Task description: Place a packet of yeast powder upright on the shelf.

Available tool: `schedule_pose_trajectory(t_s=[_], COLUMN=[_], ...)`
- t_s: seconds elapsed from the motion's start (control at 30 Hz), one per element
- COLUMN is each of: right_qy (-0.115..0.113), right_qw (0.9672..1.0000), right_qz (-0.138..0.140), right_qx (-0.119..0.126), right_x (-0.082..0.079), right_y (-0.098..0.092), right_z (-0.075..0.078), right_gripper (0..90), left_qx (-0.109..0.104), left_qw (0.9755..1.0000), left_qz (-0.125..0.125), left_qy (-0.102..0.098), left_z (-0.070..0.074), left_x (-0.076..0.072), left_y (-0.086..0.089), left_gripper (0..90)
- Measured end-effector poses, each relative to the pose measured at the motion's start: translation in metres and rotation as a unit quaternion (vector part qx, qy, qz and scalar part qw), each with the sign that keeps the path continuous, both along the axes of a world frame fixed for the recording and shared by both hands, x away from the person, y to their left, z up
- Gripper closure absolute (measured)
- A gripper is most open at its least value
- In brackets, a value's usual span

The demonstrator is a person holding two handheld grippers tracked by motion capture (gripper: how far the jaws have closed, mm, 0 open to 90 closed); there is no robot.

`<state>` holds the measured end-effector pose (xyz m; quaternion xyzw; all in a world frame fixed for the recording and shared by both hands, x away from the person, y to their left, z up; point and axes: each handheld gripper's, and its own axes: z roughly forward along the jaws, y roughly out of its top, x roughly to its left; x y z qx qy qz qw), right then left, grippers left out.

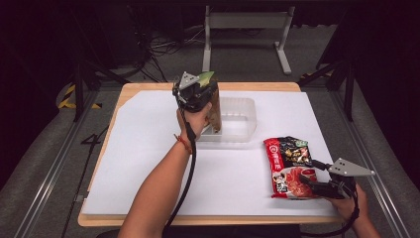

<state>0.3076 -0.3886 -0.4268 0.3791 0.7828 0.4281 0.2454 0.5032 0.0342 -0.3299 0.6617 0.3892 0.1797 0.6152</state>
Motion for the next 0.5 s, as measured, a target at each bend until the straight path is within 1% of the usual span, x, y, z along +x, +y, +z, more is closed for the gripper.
schedule_pose_trajectory(t_s=[0.03,0.1,0.13,0.17,0.27,0.4,0.43,0.5], right_qy=[-0.001,-0.001,-0.001,-0.001,-0.001,0.0,0.0,-0.001], right_qw=[1.0,1.0,1.0,1.0,1.0,1.0,1.0,1.0], right_qz=[0.0,0.001,0.001,0.001,0.002,0.002,0.002,0.002], right_qx=[-0.001,-0.001,0.0,0.0,-0.001,-0.001,-0.002,-0.002], right_x=[0.0,0.0,0.0,0.0,0.0,0.0,0.0,0.0], right_y=[0.0,0.0,0.0,0.001,0.001,0.002,0.002,0.002], right_z=[0.0,0.0,0.0,0.0,0.0,0.0,0.0,0.0], right_gripper=[27.3,27.3,27.4,27.5,27.5,27.5,27.5,27.8], left_qx=[0.0,-0.001,0.006,0.006,0.012,0.015,0.012,0.015], left_qw=[1.0,1.0,0.9999,0.9999,0.9998,0.9996,0.9996,0.9995], left_qz=[0.0,-0.009,-0.014,-0.014,-0.018,-0.024,-0.024,-0.025], left_qy=[0.0,0.003,0.003,0.003,-0.006,-0.006,-0.007,-0.012], left_z=[0.0,-0.005,-0.01,-0.01,-0.013,-0.014,-0.016,-0.017], left_x=[0.0,-0.001,-0.002,-0.002,-0.005,-0.008,-0.008,-0.009], left_y=[0.0,0.0,0.0,0.0,0.002,0.006,0.007,0.009], left_gripper=[89.9,89.9,89.8,89.7,89.7,89.4,89.4,89.3])
